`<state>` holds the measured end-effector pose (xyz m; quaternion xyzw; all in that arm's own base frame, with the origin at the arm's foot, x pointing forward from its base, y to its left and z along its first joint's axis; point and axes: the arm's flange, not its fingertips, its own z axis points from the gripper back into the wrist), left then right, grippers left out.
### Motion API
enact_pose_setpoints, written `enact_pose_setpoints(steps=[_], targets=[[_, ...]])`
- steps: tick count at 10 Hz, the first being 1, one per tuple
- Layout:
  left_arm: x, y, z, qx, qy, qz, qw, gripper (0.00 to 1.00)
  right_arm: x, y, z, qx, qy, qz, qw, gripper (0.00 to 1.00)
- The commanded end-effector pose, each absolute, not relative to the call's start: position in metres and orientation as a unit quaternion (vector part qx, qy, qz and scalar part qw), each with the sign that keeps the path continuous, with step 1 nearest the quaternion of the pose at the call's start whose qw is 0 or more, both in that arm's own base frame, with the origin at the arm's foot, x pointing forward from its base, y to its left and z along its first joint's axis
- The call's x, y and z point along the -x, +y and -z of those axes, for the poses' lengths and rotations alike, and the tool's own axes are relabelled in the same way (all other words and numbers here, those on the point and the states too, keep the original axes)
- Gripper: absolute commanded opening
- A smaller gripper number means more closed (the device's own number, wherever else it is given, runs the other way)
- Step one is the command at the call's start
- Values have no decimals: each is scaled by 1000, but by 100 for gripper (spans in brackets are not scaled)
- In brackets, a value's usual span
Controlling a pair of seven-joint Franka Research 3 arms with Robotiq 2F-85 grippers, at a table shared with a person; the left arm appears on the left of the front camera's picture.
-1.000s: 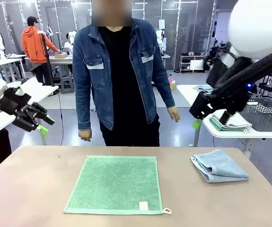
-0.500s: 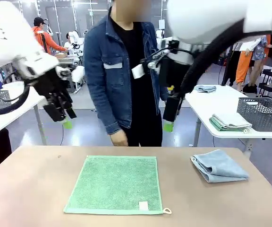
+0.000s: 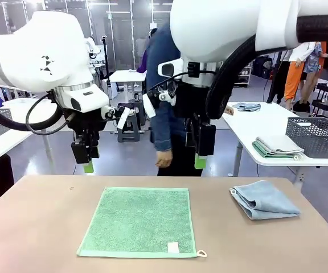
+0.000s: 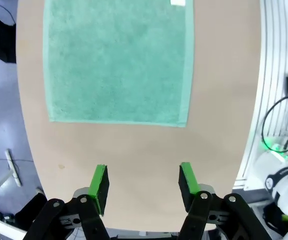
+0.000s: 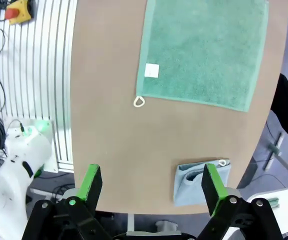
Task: Fold the towels and place them in the basket.
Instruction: When a person lays out a Towel with hook on the table, fold it in half twice.
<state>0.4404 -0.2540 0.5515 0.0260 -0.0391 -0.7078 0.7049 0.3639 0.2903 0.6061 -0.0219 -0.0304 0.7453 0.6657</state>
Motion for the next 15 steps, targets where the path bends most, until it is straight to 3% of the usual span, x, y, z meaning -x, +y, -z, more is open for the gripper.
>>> enact_pose_setpoints(steps=[1, 2, 3, 8, 15], targets=[[-443, -255, -560, -33, -18, 704, 709, 72, -371, 285, -603, 29, -35, -752, 657, 100], [-439, -254, -560, -52, -26, 727, 684, 72, -381, 284, -600, 11, -37, -728, 685, 100], [-441, -253, -549, -27, -31, 708, 705, 72, -366, 289, -605, 24, -29, -748, 663, 100], [-442, -252, -549, -32, -28, 712, 701, 72, -368, 291, -602, 24, -28, -747, 664, 100], [-369, -226, -506, -11, -28, 689, 724, 72, -363, 278, -477, -13, -72, -679, 731, 100]])
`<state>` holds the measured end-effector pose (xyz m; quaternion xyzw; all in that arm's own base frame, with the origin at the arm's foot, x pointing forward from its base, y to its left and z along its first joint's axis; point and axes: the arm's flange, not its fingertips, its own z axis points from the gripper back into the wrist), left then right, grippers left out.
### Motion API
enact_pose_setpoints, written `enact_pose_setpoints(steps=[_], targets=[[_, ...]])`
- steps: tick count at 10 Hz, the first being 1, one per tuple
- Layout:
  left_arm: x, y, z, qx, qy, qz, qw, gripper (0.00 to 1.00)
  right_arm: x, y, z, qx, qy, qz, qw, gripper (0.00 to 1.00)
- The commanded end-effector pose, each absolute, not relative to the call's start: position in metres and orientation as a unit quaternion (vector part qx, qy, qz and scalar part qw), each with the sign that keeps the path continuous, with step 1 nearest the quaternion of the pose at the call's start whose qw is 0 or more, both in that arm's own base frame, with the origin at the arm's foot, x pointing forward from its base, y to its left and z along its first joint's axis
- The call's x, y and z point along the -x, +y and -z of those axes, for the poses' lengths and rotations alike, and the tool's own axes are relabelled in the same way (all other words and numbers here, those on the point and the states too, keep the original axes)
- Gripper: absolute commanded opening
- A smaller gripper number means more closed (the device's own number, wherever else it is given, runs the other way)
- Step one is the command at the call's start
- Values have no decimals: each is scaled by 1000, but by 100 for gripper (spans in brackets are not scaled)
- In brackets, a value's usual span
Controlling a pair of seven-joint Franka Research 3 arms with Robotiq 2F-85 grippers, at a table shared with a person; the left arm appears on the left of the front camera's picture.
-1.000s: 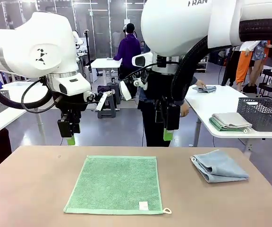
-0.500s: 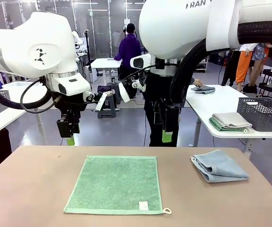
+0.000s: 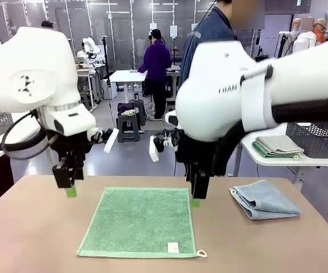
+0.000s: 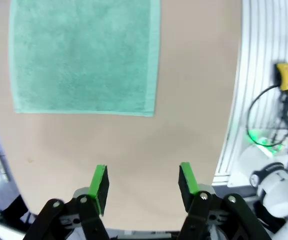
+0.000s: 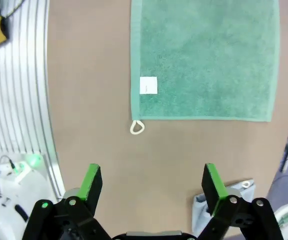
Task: Fold the towels and place them in the basket.
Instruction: When a person lays out a Towel with hook on the table, fold it in half twice.
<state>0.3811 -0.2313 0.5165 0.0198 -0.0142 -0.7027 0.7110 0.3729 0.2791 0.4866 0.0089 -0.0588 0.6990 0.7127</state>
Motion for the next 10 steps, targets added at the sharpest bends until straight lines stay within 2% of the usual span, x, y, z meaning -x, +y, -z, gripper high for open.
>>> enact_pose_setpoints(steps=[1, 5, 9, 10], targets=[[-362, -219, -490, -4, -24, 682, 731, 72, -361, 277, -459, -20, -65, -666, 743, 100], [-358, -184, -419, -6, -20, 667, 744, 72, -363, 271, -410, -12, -59, -628, 776, 100], [-364, -178, -373, -24, -34, 699, 714, 72, -368, 272, -377, -13, -52, -622, 781, 100], [-365, -178, -374, -2, -14, 730, 683, 72, -371, 273, -374, -61, -46, -645, 760, 100]])
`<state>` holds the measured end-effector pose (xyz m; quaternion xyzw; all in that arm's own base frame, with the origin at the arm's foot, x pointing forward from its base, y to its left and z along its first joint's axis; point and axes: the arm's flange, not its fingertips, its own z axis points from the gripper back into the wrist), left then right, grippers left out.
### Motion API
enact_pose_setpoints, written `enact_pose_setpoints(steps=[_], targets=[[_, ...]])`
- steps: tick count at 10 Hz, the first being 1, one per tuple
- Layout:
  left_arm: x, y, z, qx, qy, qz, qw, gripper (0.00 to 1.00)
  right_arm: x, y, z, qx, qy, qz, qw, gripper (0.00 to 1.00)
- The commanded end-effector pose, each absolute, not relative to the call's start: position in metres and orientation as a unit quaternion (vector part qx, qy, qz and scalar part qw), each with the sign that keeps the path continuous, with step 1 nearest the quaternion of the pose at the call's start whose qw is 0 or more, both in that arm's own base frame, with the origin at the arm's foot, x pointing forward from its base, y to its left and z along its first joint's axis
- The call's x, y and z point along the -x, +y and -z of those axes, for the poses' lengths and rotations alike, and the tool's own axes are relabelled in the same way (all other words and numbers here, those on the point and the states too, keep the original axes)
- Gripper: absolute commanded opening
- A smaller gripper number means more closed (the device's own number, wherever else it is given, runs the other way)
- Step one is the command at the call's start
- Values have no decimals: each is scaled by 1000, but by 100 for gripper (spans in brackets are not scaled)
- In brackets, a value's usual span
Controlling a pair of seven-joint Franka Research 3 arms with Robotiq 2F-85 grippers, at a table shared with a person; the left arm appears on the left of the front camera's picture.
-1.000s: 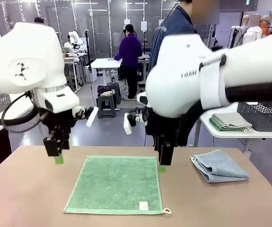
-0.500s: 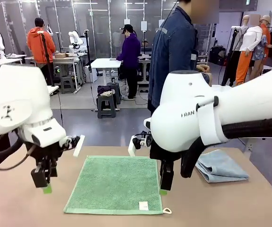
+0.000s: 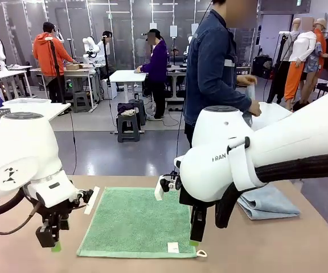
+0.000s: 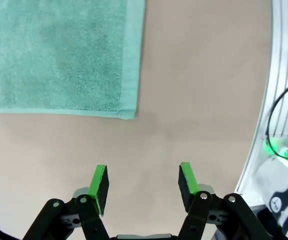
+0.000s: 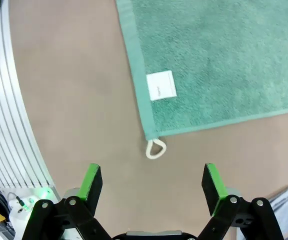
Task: Fold the towels and place them in the basket.
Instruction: When a person lays out a Towel with hook on the table, fold it in half twice.
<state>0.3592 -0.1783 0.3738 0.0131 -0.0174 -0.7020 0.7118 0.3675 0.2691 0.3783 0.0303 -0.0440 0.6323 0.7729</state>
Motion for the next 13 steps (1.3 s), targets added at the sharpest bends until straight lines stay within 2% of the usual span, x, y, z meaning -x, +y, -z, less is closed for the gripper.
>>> enact_pose_setpoints(steps=[1, 7, 10, 12, 13], targets=[[-358, -177, -380, -16, -23, 686, 727, 72, -367, 267, -386, -20, -48, -628, 776, 100], [-353, -189, -372, -19, -27, 697, 716, 72, -363, 277, -380, -15, -35, -635, 772, 100], [-344, -214, -352, -35, -38, 705, 708, 72, -354, 282, -360, 29, -26, -672, 739, 100], [-341, -217, -332, -27, -47, 706, 706, 72, -352, 279, -342, 13, -21, -684, 729, 100], [-342, -217, -323, -28, -52, 712, 700, 91, -354, 280, -335, 4, -20, -685, 728, 100]])
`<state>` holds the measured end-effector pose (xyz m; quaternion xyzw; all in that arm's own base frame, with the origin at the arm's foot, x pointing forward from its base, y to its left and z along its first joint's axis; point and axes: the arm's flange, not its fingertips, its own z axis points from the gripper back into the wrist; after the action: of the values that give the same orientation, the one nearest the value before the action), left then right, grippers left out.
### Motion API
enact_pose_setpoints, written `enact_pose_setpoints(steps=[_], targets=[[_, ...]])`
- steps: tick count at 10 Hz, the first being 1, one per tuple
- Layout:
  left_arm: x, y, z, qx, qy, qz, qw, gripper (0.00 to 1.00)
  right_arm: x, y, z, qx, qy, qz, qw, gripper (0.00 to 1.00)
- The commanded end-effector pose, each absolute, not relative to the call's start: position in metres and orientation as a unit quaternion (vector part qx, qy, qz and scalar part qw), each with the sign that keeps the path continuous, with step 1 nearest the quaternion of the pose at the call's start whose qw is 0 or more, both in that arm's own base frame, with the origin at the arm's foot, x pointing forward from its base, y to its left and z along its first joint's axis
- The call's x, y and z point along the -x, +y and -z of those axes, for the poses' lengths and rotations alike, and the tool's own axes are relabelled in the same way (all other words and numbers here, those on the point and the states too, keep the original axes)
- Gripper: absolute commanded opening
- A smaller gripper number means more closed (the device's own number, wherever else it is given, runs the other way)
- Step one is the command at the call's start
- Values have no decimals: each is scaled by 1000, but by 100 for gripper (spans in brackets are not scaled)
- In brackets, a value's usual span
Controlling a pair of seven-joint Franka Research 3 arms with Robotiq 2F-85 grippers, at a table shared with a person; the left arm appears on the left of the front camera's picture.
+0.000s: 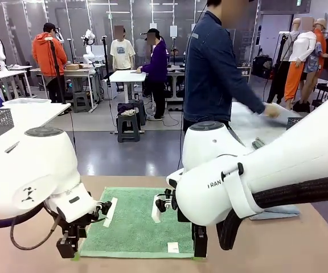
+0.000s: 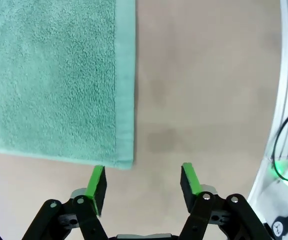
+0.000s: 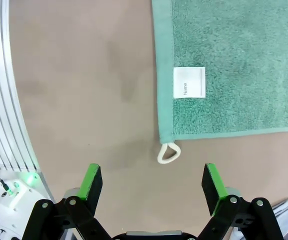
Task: Fold the towels and place them in the basket.
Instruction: When a person lays out a Towel with hook on the table, fold it in half twice.
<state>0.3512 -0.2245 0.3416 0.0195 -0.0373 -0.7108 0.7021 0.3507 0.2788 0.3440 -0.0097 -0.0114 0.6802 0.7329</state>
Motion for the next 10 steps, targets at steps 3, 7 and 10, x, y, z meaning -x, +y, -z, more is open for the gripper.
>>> enact_pose_setpoints(steps=[3, 7, 10], targets=[[-344, -213, -307, -46, -80, 720, 687, 88, -358, 284, -316, 0, -33, -686, 726, 100], [-350, -209, -287, -57, -59, 722, 687, 88, -359, 281, -297, -7, -32, -684, 729, 100], [-355, -206, -281, -46, -45, 723, 688, 88, -360, 280, -292, -10, -20, -681, 732, 100]])
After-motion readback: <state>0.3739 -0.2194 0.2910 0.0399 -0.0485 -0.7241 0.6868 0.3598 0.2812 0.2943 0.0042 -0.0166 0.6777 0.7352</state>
